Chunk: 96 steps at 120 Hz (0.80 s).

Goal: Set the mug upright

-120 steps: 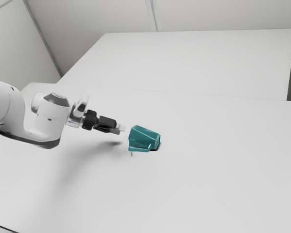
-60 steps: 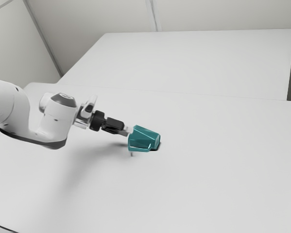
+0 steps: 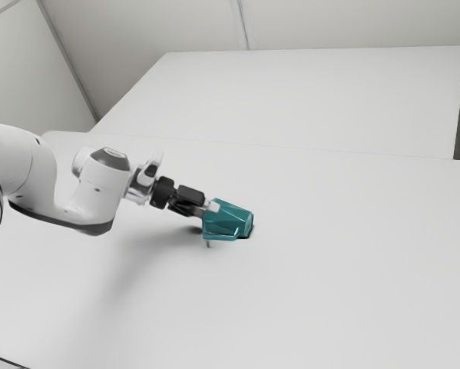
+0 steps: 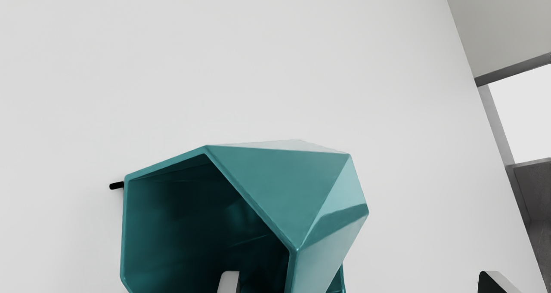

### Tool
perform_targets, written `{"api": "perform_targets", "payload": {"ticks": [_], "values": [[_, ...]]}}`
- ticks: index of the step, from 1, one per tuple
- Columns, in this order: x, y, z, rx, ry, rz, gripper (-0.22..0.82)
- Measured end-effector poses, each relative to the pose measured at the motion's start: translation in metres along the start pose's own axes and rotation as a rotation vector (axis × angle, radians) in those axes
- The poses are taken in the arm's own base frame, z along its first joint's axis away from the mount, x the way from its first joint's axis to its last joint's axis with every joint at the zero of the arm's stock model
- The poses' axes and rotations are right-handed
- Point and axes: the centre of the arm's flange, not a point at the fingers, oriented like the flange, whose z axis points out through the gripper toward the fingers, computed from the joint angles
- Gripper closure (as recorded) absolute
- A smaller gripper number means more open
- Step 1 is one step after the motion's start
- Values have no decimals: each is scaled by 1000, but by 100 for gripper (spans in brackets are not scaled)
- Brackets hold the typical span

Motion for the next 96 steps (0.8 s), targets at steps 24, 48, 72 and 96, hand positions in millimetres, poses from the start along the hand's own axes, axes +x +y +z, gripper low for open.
{"api": "perform_targets", "payload": {"ticks": [24, 48, 72, 96], "values": [[-2, -3, 4, -6, -17, -71, 3], [-4, -6, 7, -6, -23, -130, 21], [-4, -7, 6, -2, -22, -169, 36], [-1, -5, 5, 1, -17, -192, 49]]}}
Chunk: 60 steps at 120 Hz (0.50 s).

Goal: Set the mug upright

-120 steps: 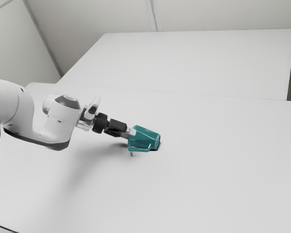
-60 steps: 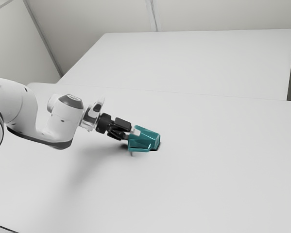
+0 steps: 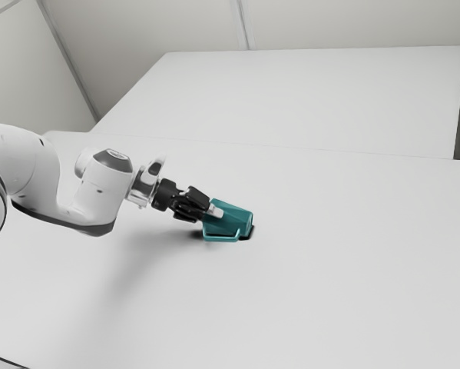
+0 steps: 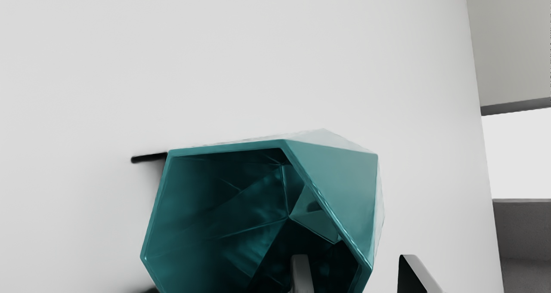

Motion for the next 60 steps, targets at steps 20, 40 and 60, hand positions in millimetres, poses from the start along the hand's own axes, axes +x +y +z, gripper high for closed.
{"api": "perform_targets", "payload": {"ticks": [20, 40, 60], "values": [[5, 5, -1, -1, 5, -5, 60], [11, 10, -3, 9, 0, 3, 71], [21, 18, -6, 29, -14, 29, 75]]}}
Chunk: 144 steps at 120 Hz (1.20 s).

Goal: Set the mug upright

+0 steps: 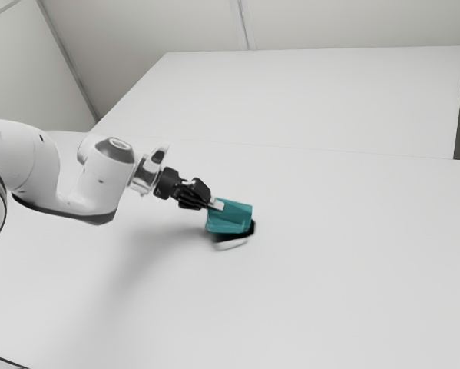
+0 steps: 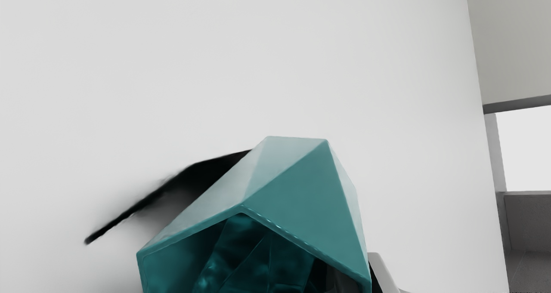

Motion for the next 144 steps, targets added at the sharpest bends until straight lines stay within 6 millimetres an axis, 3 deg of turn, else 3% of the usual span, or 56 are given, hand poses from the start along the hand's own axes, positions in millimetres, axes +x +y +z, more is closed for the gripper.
{"api": "perform_targets", "payload": {"ticks": [36, 78, 105, 144], "values": [[42, 37, -32, 101, -93, 141, 78], [54, 65, -65, 327, -342, 200, 79], [51, 67, -77, 464, -459, 155, 79], [42, 55, -77, 645, -558, 56, 79]]}}
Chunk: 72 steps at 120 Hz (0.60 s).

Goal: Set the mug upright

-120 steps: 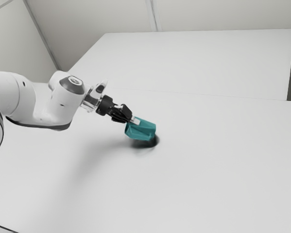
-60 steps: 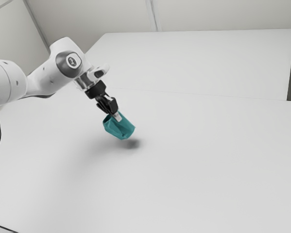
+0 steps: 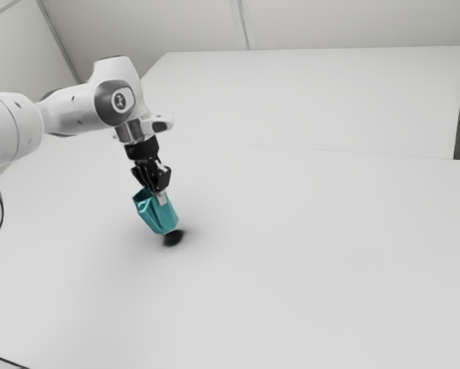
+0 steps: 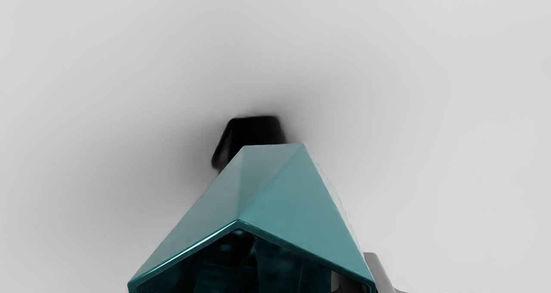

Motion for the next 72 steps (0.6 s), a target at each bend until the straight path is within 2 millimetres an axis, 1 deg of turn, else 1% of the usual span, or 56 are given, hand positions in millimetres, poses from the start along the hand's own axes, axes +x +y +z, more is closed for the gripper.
{"api": "perform_targets", "payload": {"ticks": [40, 72], "values": [[4, -2, 17, 58, -56, -103, 79], [7, -5, 30, 69, -80, -175, 79]]}}
